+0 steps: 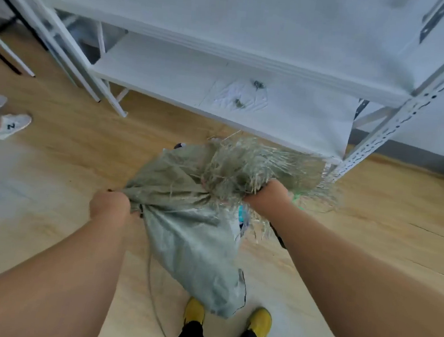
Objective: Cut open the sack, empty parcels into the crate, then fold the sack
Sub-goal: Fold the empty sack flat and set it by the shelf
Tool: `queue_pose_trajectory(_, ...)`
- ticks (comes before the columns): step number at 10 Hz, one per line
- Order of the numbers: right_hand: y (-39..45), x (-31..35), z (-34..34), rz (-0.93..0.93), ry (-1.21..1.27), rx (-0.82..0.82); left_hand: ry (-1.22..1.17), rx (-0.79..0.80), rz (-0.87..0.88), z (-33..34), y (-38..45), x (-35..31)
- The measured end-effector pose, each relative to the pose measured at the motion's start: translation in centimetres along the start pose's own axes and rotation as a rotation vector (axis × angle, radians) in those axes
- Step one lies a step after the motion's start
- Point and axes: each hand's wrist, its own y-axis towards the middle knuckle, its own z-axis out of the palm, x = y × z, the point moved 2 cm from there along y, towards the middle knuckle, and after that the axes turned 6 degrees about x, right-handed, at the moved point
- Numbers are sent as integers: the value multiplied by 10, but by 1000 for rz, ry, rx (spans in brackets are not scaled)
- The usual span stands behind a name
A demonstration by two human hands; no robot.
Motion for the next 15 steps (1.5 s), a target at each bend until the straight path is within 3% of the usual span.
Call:
queue_pose_trajectory(1, 17, 18, 7, -62, -14, 137, -158, -221, 47, -25, 8, 13)
queue_pose_trajectory(2, 48, 36, 20, -30, -91, 222, -135, -526, 202, -30, -1, 4)
queue_pose_trajectory(3, 84, 52, 42, 2, -172, 239, 206, -555, 323, -27, 8, 2)
queue_pose_trajectory(4, 122, 65, 61, 36, -231, 193, 714, -343, 450, -3, 30, 0)
queue_pose_trajectory(5, 160, 80, 72, 5, -187, 197, 995, 2, 569, 46, 60, -10)
queue_pose_trajectory(6, 200, 88, 74, 3, 72, 250, 973, 269, 488, 91, 90, -20)
queue_pose_trajectory(7, 241, 87, 59, 72, 197, 266, 951, 358, 525, 133, 113, -36)
queue_pose_trajectory(9, 341, 47, 52, 134, -92, 206, 934, 534, 615, 238, 165, -52)
queue_pose_trajectory(10, 397, 27, 56, 156, -107, 182, 929, 566, 613, 295, 189, -45)
queue_pose_trajectory(12, 524, -8, 67, 27, -313, 180, 1086, 464, 552, 404, 265, -28)
queue_pose_trajectory(14, 640, -53, 68, 76, -477, 149, 1184, 409, 499, 491, 330, -4)
queue_pose_trajectory(15, 685, -72, 90, 109, -516, 267, 1194, 441, 517, 519, 349, 7)
